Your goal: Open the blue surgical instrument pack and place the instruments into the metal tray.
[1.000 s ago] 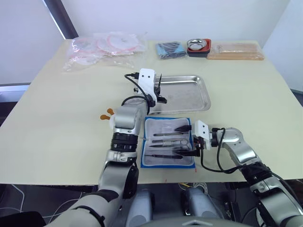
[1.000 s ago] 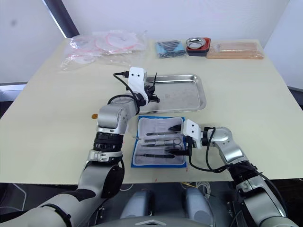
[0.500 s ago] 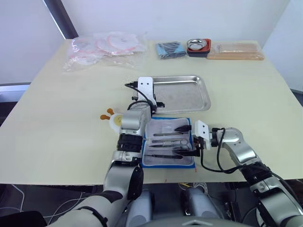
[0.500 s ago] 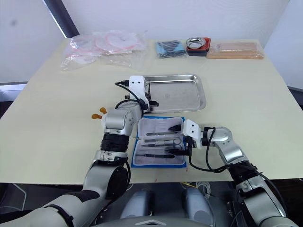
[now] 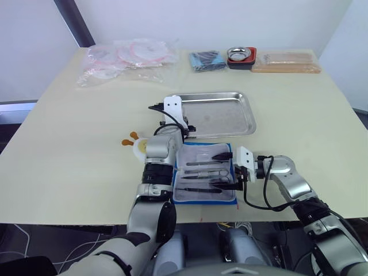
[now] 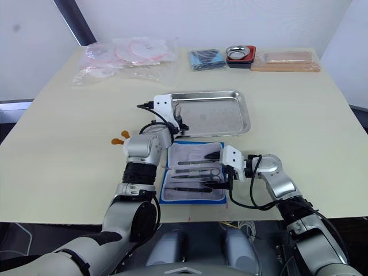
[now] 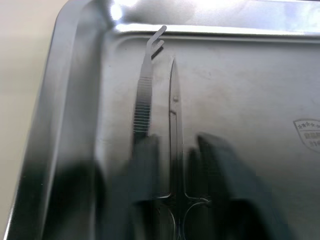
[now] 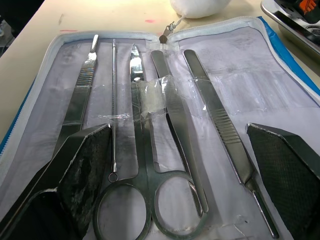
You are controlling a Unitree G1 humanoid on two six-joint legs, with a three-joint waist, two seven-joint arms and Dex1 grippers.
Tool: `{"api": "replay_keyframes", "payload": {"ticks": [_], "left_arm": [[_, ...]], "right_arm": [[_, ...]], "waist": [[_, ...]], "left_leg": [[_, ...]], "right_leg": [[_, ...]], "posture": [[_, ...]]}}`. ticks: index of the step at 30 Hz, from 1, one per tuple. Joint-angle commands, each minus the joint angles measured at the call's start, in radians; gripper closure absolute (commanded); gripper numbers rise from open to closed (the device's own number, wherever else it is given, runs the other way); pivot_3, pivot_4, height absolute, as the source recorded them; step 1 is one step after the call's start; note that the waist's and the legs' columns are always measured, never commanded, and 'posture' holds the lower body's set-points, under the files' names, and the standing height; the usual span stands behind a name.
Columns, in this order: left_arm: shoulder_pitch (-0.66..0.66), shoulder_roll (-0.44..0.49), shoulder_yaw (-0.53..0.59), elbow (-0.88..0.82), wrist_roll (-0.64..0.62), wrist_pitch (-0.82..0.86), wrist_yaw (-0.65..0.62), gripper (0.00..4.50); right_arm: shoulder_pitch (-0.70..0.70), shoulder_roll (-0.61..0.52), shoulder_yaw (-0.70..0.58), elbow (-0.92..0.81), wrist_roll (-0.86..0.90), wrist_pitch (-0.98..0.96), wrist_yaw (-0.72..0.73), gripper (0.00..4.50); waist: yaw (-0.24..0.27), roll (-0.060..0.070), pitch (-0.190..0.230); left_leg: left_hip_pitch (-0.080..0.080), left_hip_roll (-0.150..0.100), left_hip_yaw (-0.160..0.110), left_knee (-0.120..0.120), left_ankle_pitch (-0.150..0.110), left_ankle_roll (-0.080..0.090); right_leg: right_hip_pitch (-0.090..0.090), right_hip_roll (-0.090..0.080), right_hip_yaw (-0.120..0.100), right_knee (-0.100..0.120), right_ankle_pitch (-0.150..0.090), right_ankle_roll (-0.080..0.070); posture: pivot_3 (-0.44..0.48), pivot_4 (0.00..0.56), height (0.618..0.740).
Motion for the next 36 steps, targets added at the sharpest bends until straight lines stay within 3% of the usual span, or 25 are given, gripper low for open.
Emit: {"api": "replay_keyframes", "payload": {"ticks": [1, 11, 16, 32, 36], "left_arm": [[-0.013, -0.003, -0.005, -0.022, -0.004, -0.012, 0.007, 1.47], [-0.016, -0.004, -0.024, -0.063, -0.015, -0.047, -0.014, 1.47], [-0.019, 0.001, -0.052, -0.092, -0.031, -0.109, -0.085, 1.47], [0.132, 0.225, -0.094, -0.250, -0.209, -0.282, -0.637, 1.47], [0.195, 0.346, -0.107, -0.320, -0.273, -0.261, -0.826, 1.47]], "right_arm": [[0.044, -0.016, 0.043, 0.072, -0.078, 0.036, -0.020, 0.00], [0.041, -0.015, 0.042, 0.078, -0.078, 0.034, -0.021, 0.00], [0.039, -0.011, 0.043, 0.081, -0.078, 0.033, -0.023, 0.00], [0.049, 0.004, 0.037, 0.087, -0.070, 0.034, -0.034, 0.00], [0.060, 0.019, 0.015, 0.071, -0.026, 0.037, -0.016, 0.00]], "waist": [[0.000, 0.000, 0.000], [0.000, 0.000, 0.000], [0.000, 0.000, 0.000], [-0.001, 0.000, 0.000], [-0.004, 0.000, 0.000]], "left_leg": [[0.000, 0.000, 0.000, 0.000, 0.000, 0.000], [0.000, 0.000, 0.000, 0.000, 0.000, 0.000], [0.000, 0.000, 0.000, 0.000, 0.000, 0.000], [0.000, 0.000, 0.002, -0.001, 0.000, -0.001], [0.000, 0.000, 0.002, -0.001, 0.000, 0.000]], "right_leg": [[0.000, 0.000, 0.000, 0.000, 0.000, 0.000], [0.000, 0.000, 0.000, 0.000, 0.000, 0.000], [0.000, 0.000, 0.000, 0.000, 0.000, 0.000], [0.000, 0.000, 0.000, -0.001, 0.000, 0.000], [0.000, 0.001, 0.000, -0.001, 0.000, 0.000]], "posture": [[0.000, 0.150, 0.740], [0.000, 0.150, 0.740], [0.000, 0.150, 0.740], [0.000, 0.150, 0.740], [0.000, 0.150, 0.740]]}}
